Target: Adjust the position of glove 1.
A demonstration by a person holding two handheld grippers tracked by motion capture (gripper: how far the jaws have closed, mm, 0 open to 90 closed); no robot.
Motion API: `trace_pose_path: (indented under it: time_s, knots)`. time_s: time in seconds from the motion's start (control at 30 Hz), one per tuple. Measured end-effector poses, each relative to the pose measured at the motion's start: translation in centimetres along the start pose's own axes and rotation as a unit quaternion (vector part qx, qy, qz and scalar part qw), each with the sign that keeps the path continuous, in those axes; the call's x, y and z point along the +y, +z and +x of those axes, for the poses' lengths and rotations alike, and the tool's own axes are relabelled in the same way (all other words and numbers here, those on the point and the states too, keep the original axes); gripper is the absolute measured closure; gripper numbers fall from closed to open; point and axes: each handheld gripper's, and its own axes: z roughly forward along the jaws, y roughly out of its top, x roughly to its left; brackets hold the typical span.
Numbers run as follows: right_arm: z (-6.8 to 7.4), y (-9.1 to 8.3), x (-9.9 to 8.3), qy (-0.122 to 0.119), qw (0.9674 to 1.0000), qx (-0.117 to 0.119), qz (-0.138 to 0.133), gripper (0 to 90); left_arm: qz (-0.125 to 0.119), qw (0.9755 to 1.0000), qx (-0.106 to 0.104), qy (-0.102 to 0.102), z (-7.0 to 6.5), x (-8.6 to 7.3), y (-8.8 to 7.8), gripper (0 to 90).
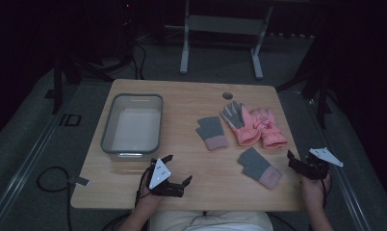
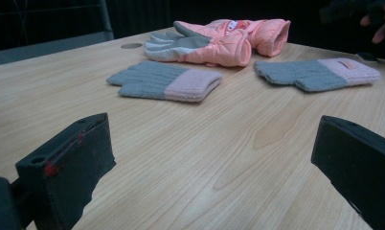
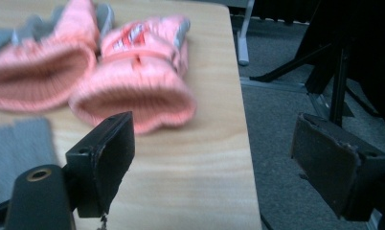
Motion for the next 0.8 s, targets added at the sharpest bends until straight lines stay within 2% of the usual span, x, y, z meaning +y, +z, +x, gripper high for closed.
trace_pose_path:
  time_s: [0.07,0.1,0.23,0.27,0.47,0.6,0.8]
  knots:
    - [0.1,-0.2,0.4,0.005,1.0,0.003,-0.001,15.3,-0.001,1.0,-0.001,0.0,0.0,0.0,0.0,0.2]
    - [0.5,-0.4,1.6,0.002,1.0,0.006,0.004,15.3,-0.001,1.0,-0.001,-0.001,0.0,0.0,0.0,0.2]
    - [1.0,-0.5,2.6,-0.002,0.9999,0.012,0.007,15.2,-0.002,1.0,-0.001,-0.004,0.0,0.0,0.0,0.2]
    - [1.2,-0.5,3.3,-0.003,0.9998,0.02,0.007,15.0,-0.003,1.0,-0.001,-0.004,0.1,0.0,0.0,0.2]
    - [1.6,-0.4,4.4,-0.008,0.9996,0.024,0.01,13.7,-0.007,0.9999,0.002,-0.009,0.3,-0.1,-0.1,0.2]
    - [2.3,-0.5,6.1,-0.018,0.9996,0.022,0.002,13.2,-0.013,0.9997,0.007,-0.022,0.6,-0.1,-0.2,0.2]
    - [3.1,-0.5,8.3,-0.039,0.9988,0.025,-0.015,13.2,-0.017,0.9995,0.007,-0.026,0.7,-0.2,-0.3,0.2]
